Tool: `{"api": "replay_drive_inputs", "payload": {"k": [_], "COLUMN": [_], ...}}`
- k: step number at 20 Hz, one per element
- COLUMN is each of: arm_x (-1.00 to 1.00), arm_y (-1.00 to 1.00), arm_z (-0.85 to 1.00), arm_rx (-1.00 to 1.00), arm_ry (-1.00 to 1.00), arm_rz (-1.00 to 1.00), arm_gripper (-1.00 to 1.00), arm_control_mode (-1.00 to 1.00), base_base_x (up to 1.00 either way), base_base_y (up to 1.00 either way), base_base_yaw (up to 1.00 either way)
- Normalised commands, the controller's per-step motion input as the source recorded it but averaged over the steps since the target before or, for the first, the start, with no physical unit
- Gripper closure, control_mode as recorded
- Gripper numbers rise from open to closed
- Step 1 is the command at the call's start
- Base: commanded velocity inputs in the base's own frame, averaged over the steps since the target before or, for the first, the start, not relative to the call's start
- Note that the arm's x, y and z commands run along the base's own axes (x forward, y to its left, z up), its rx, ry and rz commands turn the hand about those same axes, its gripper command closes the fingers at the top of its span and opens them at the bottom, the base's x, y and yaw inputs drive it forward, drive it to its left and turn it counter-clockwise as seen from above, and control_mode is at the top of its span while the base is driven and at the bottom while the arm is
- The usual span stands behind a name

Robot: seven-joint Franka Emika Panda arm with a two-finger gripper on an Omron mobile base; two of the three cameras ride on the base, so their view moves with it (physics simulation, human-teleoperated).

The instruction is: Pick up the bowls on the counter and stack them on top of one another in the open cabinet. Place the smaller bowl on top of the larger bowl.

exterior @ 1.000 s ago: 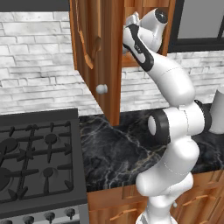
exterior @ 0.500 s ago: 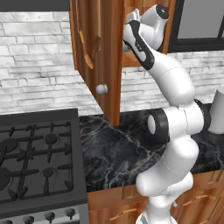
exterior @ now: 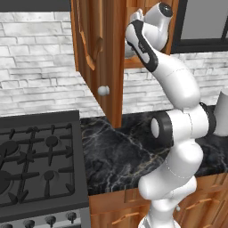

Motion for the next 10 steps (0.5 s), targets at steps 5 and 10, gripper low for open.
{"api": "replay_drive_inputs", "payload": {"k": [5, 10], "arm_x": [-0.12, -0.13], "arm_y": [0.00, 0.00], "arm_z": [-0.07, -0.02], "arm_rx": [0.00, 0.00], "arm_ry": [0.00, 0.00], "arm_rz": [-0.03, -0.04], "arm_gripper": [-1.00, -1.00], "arm_control_mode": [-1.00, -1.00], "base_base_x": [0.00, 0.00], "base_base_y": [0.00, 0.00], "base_base_yaw": [0.00, 0.00]}}
